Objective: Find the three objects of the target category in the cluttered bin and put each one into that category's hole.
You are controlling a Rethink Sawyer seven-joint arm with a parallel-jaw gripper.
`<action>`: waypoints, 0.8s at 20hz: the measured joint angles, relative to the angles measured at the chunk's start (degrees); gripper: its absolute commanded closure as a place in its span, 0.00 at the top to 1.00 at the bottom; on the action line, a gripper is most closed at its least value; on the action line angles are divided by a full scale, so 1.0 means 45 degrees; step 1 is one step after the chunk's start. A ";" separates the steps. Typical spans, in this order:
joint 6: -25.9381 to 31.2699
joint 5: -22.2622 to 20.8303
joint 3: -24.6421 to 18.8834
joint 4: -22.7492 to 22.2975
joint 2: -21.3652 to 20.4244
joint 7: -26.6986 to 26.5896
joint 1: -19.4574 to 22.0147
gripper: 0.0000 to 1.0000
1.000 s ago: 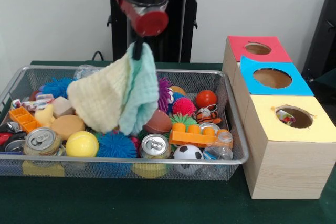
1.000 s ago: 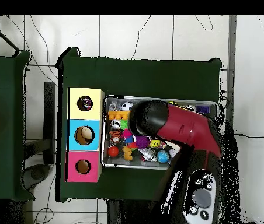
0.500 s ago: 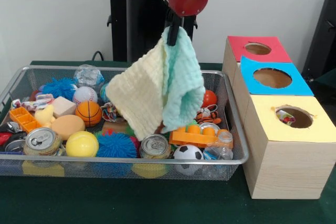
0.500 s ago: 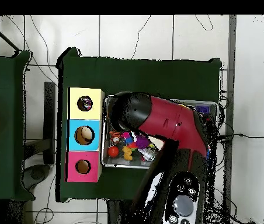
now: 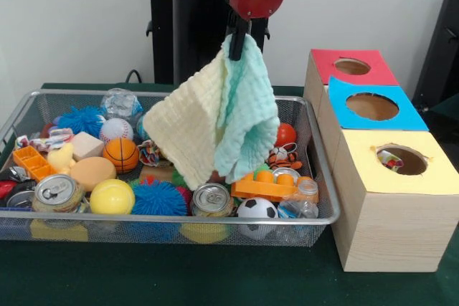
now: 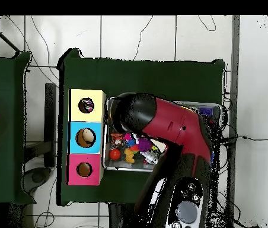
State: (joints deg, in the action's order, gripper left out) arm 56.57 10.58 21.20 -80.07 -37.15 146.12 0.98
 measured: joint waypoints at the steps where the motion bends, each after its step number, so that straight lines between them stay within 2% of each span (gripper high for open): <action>1: -0.0016 0.0089 0.0037 -0.0070 -0.0010 0.0000 -0.0026 0.00; 9: -0.0121 0.0814 0.0399 -0.0891 -0.0157 0.0048 -0.0611 0.00; 16: -0.0119 0.1440 0.0855 -0.1650 -0.0550 0.0631 -0.2033 0.00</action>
State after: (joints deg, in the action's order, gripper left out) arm 56.03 17.06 25.05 -87.49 -39.62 148.95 -8.17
